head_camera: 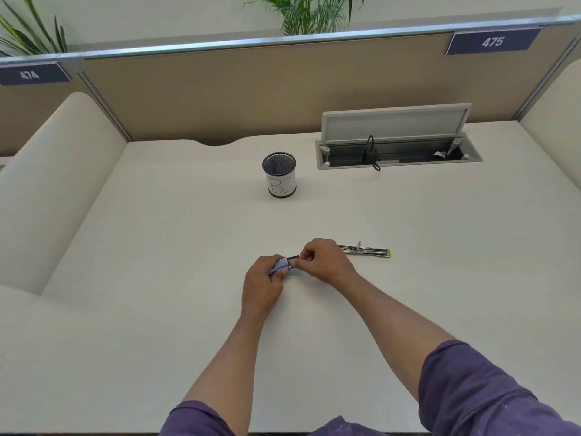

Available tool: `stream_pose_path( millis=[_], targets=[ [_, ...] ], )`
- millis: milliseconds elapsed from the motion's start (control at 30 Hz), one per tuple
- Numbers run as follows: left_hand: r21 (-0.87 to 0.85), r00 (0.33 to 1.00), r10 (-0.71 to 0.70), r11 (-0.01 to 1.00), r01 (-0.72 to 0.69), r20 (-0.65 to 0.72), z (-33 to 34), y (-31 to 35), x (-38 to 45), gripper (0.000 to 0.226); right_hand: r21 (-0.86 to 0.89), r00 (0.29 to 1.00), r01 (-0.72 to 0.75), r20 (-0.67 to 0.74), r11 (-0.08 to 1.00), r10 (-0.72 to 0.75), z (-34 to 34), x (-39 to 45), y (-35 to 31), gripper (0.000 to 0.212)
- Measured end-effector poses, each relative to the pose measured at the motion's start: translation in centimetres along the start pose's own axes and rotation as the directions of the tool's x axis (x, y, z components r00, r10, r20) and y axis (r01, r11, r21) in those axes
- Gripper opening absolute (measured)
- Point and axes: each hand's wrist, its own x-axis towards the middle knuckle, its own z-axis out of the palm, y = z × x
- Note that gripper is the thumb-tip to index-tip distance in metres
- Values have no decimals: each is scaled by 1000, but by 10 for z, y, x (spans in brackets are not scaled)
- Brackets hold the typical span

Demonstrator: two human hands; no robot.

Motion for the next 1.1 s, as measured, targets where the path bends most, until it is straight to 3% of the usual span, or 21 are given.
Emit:
stream_pose_path(
  millis=[400,533,733,867,1000,1100],
  targets=[
    [41,999,0,999,2,-38,4,0,-2,28,-280,992,-92,60,956,113,1,-1,-29,30],
    [37,999,-1,999,2,-36,3,0,-1,31,-291,993,-92,40,952,108,5,-4,-35,35],
    [-5,1000,2,1000,-2,-30,1,-1,-1,29,-272,999,-35,16,962,41,3,-4,-34,21],
    [-33,999,-33,999,32,-34,2,0,0,24,-109,997,15,-72,994,-23,1,-4,-23,19],
    [-36,996,-83,996,82,-25,1,1,3,21,263,961,-45,-253,964,114,-4,-4,-15,14],
    [-16,996,-90,996,90,-14,1,2,4,20,438,967,-47,-206,898,151,-6,-5,-13,12]
  ],
)
